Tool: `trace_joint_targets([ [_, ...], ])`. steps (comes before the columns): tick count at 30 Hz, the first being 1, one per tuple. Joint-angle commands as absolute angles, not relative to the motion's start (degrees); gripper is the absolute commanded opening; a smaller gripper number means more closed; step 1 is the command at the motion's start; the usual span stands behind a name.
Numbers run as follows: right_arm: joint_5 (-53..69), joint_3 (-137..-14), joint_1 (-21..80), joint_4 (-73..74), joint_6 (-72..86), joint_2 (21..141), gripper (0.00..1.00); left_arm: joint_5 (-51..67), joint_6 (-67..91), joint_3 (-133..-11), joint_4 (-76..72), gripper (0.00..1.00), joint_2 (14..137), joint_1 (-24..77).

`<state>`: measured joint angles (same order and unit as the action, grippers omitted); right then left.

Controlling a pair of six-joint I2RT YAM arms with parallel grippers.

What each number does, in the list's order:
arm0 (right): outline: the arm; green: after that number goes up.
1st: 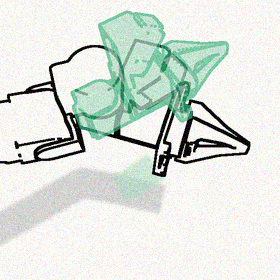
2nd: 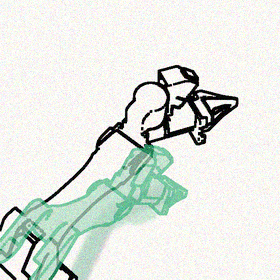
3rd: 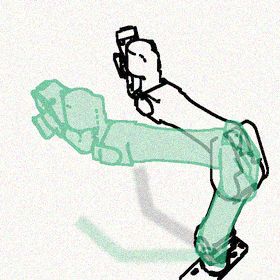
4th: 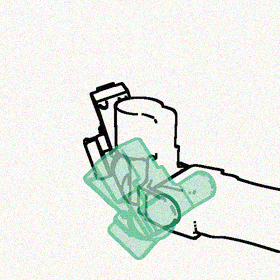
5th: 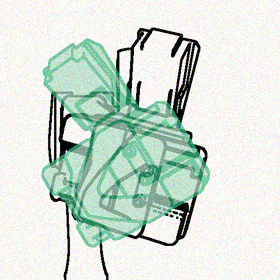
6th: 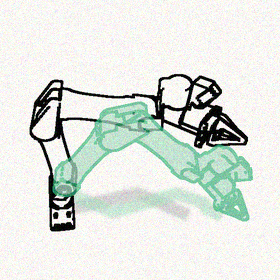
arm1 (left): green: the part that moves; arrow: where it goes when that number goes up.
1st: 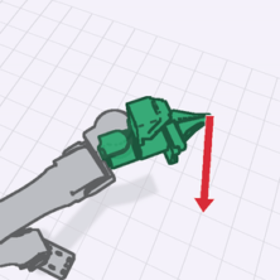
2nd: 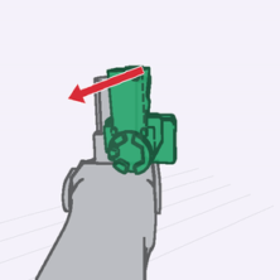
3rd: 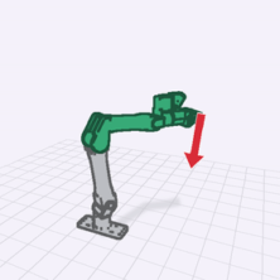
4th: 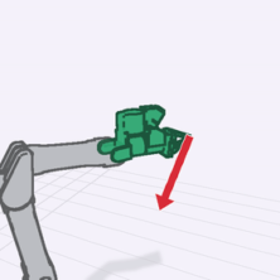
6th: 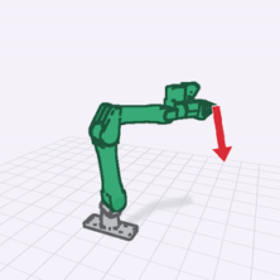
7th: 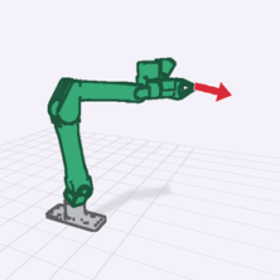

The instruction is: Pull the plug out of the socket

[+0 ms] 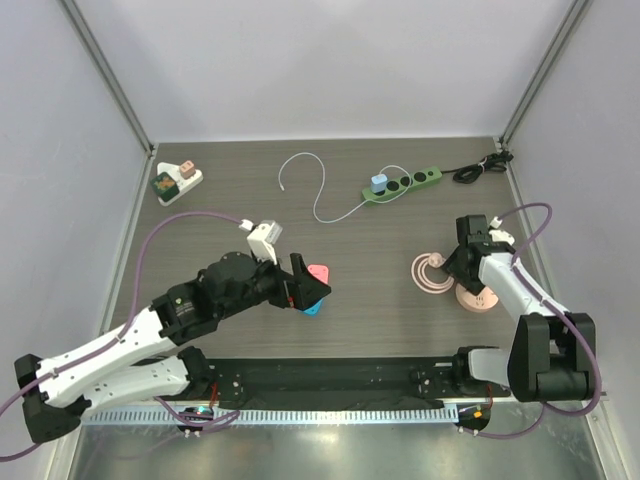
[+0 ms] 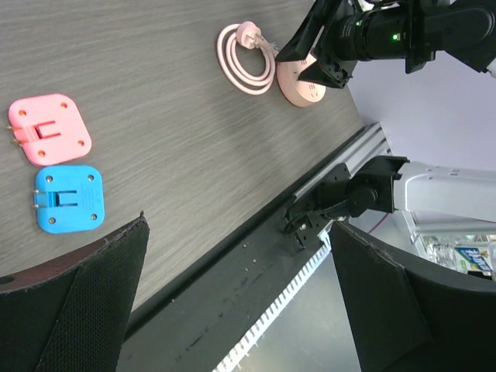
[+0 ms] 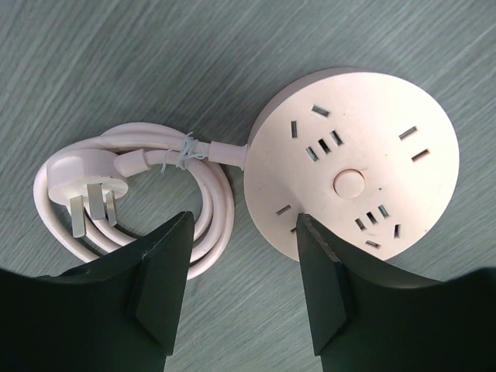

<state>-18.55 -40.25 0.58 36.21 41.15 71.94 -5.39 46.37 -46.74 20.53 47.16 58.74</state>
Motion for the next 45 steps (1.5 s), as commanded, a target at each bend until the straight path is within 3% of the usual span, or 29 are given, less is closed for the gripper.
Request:
trace_joint_targets([
  [1,-18.37,-38.05,0.79,42.09,46.05,70.84,0.62,-2.55,48.25,-45.80,20.57,0.99,45.09,58.62],
  [8,-17.14,-43.41,2.63,43.94,45.26,66.01,0.62,-1.76,48.96,-43.95,16.35,0.99,44.29,58.62],
  [12,-19.95,-48.07,9.13,44.03,46.40,66.61,0.62,-1.14,48.96,-44.38,14.50,0.99,47.10,58.62],
  [17,-20.13,-46.50,16.26,39.31,48.95,73.63,0.53,-1.67,49.48,-45.26,13.36,0.96,49.48,58.62],
  [21,-25.22,-41.85,15.30,37.10,50.71,77.43,0.45,-2.98,50.45,-45.00,12.75,0.95,50.36,58.62],
  [30,-26.88,-33.76,2.21,31.11,50.62,74.10,0.44,-4.22,50.45,-45.17,12.48,0.94,54.14,58.54],
  [36,-28.83,-27.43,-4.30,31.73,56.25,59.96,0.43,-2.11,48.78,-51.22,12.48,0.91,61.94,58.62],
  [45,-22.60,-37.87,-2.82,29.63,41.23,58.80,0.46,-1.76,43.95,-64.84,15.21,0.91,72.33,55.56],
])
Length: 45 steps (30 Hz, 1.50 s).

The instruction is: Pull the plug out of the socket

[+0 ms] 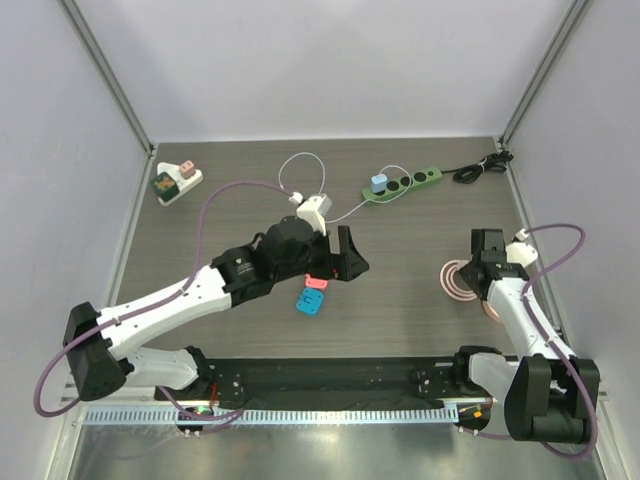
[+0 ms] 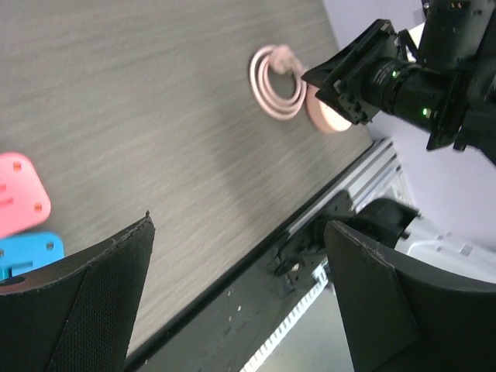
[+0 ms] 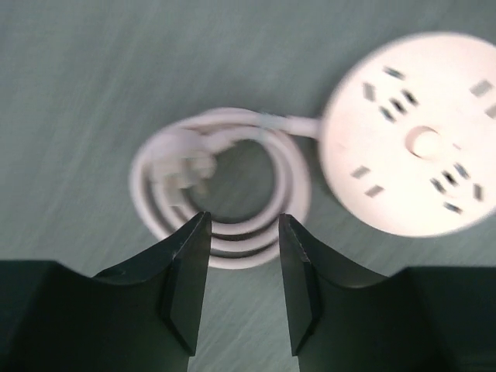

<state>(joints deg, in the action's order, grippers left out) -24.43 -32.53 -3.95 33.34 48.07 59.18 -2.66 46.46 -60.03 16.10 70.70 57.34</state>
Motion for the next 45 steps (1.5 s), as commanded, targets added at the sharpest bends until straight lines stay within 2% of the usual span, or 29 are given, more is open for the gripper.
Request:
trace_joint_targets([
  [1,-20.15,-38.49,-2.38,25.62,39.39,58.62,0.47,-1.15,43.95,-65.82,15.29,0.91,74.34,54.85],
  [5,-11.46,-42.44,-1.93,13.47,39.90,62.91,0.51,4.64,42.90,-74.76,17.22,0.90,79.27,51.16],
  [11,-6.07,-49.74,-1.05,-7.45,46.30,81.18,0.55,2.46,30.88,-90.76,24.52,0.90,89.36,48.78],
  [12,-5.63,-52.10,-1.05,-9.73,49.02,83.30,0.55,3.94,27.54,-92.53,25.04,0.78,90.43,47.47],
  [14,-4.93,-57.53,-1.05,-15.45,51.84,90.15,0.54,5.79,26.90,-96.31,24.88,0.70,93.06,45.62],
  [16,-2.38,-62.38,-0.88,-18.18,53.88,96.72,0.54,9.30,26.02,-96.50,21.99,0.71,94.04,42.72],
  [17,-1.94,-67.45,-0.79,-18.19,53.96,98.68,0.54,10.36,25.41,-96.85,19.45,0.78,95.17,41.06],
  [19,-1.58,-71.26,-0.62,-18.37,52.21,103.33,0.54,11.95,21.39,-98.60,18.55,0.83,97.20,39.47],
  [22,-0.27,-73.39,-0.62,-24.22,50.63,107.04,0.54,14.83,13.40,-106.66,19.24,0.74,104.13,36.74],
  [26,7.55,-76.02,-1.75,-26.63,49.22,114.33,0.54,18.79,5.64,-115.65,20.74,0.70,114.06,34.72],
  [30,10.37,-75.85,-1.76,-29.97,49.75,117.50,0.54,20.92,-1.48,-122.51,20.13,0.70,123.56,34.63],
  [33,10.20,-76.29,-1.32,-27.18,47.64,118.74,0.57,16.62,-2.64,-126.65,18.99,0.70,129.89,34.72],
  [39,8.17,-70.05,-1.14,-29.79,47.37,114.88,0.58,13.90,-0.44,-121.39,7.67,0.69,133.85,35.51],
  [45,10.27,-67.86,-1.05,-31.54,48.60,114.96,0.58,6.42,2.89,-124.62,5.36,0.71,140.52,37.79],
])
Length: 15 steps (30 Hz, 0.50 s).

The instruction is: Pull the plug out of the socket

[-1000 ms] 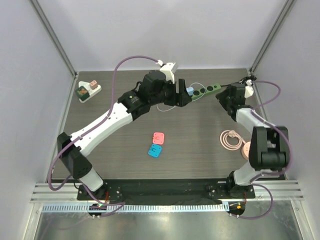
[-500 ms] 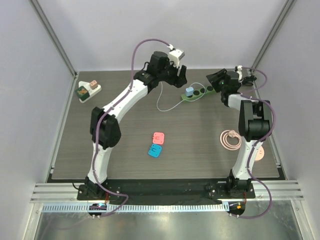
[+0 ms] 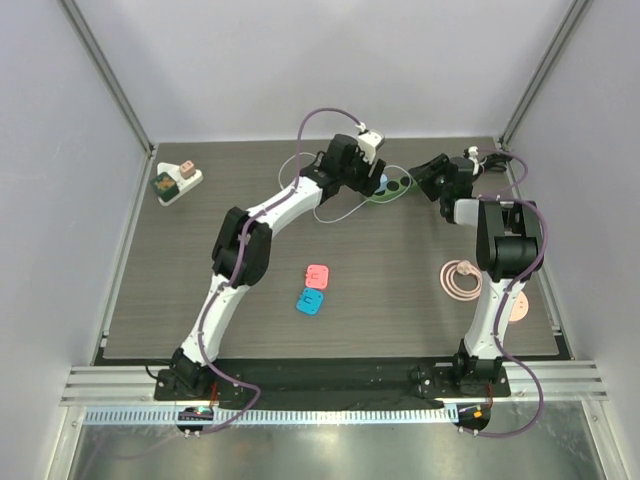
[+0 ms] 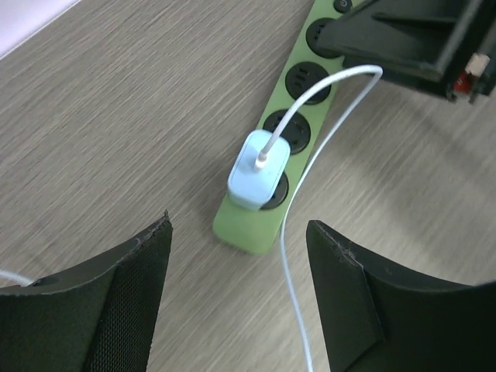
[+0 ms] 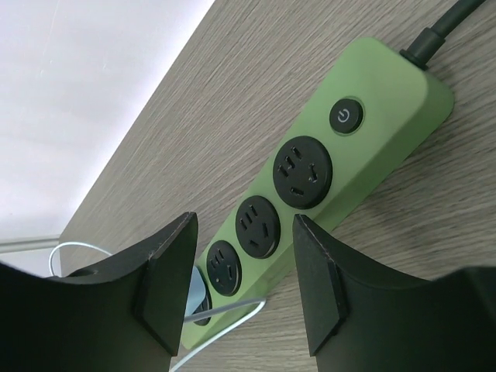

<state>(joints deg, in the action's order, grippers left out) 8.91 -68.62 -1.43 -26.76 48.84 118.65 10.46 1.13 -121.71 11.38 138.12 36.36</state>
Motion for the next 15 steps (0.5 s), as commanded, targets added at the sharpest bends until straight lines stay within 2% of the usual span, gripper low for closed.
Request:
trace_joint_targets([
  [1,10.63,-67.50,-1.05,-31.99,48.95,115.05,0.58,5.72,3.60,-126.80,5.36,0.71,141.41,37.88],
  [7,12.74,-65.92,-1.05,-33.22,47.82,114.17,0.58,-2.46,5.80,-130.95,3.43,0.66,146.95,37.88],
  [15,14.23,-66.01,-1.14,-31.63,46.05,114.87,0.58,-0.35,7.12,-132.19,0.45,0.59,149.50,37.97],
])
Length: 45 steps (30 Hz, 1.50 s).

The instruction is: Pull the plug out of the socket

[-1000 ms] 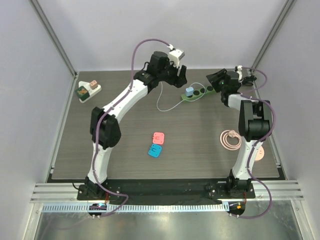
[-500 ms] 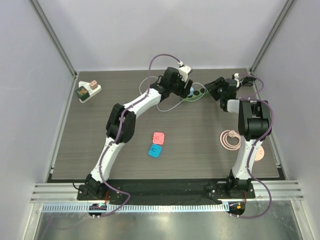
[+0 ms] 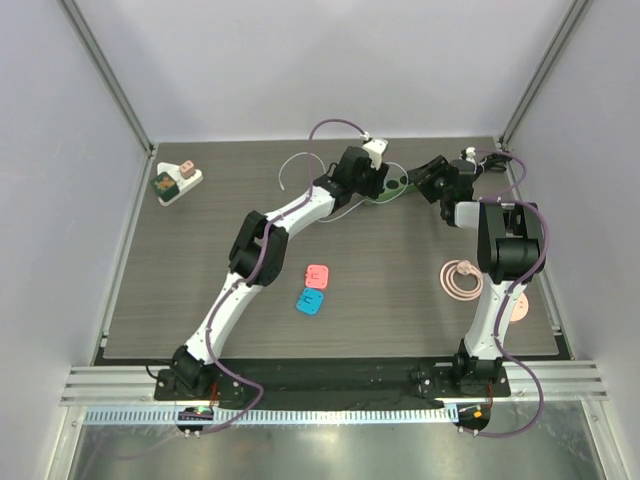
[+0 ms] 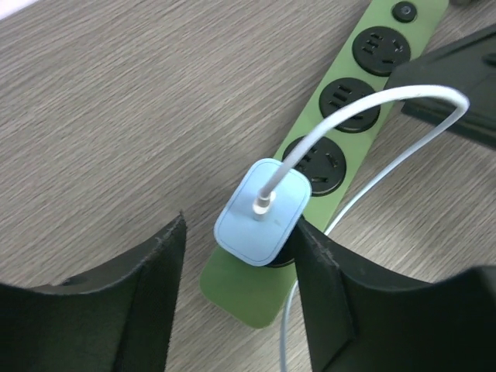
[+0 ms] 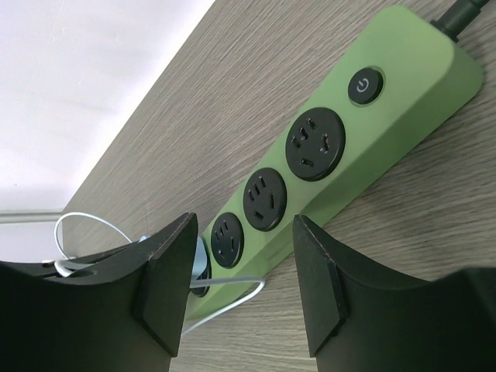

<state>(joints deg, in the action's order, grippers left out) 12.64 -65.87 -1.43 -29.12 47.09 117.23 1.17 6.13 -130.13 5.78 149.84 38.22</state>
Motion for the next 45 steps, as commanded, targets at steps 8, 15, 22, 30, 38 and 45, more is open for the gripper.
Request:
trace_joint_targets([
  [8,15.21,-66.80,-1.58,-30.32,47.64,115.84,0.59,4.48,7.03,-129.46,-3.08,0.57,148.80,38.23],
  [15,14.41,-66.71,-2.37,-27.69,48.78,115.05,0.59,8.53,8.44,-130.69,-2.73,0.55,149.68,38.41],
  [22,14.41,-66.27,-3.60,-24.96,47.72,112.77,0.60,8.88,9.23,-132.01,-0.18,0.50,150.55,38.41],
  [30,14.76,-65.74,-3.87,-25.05,48.25,111.62,0.61,8.00,10.19,-132.63,3.96,0.47,150.56,38.41],
  [38,14.85,-66.09,-3.87,-23.91,48.43,112.58,0.66,10.54,10.81,-132.89,4.04,0.31,150.38,38.32],
  [45,15.56,-66.27,-3.87,-23.91,50.80,114.52,0.66,19.15,12.65,-133.50,4.83,0.06,148.89,36.92],
])
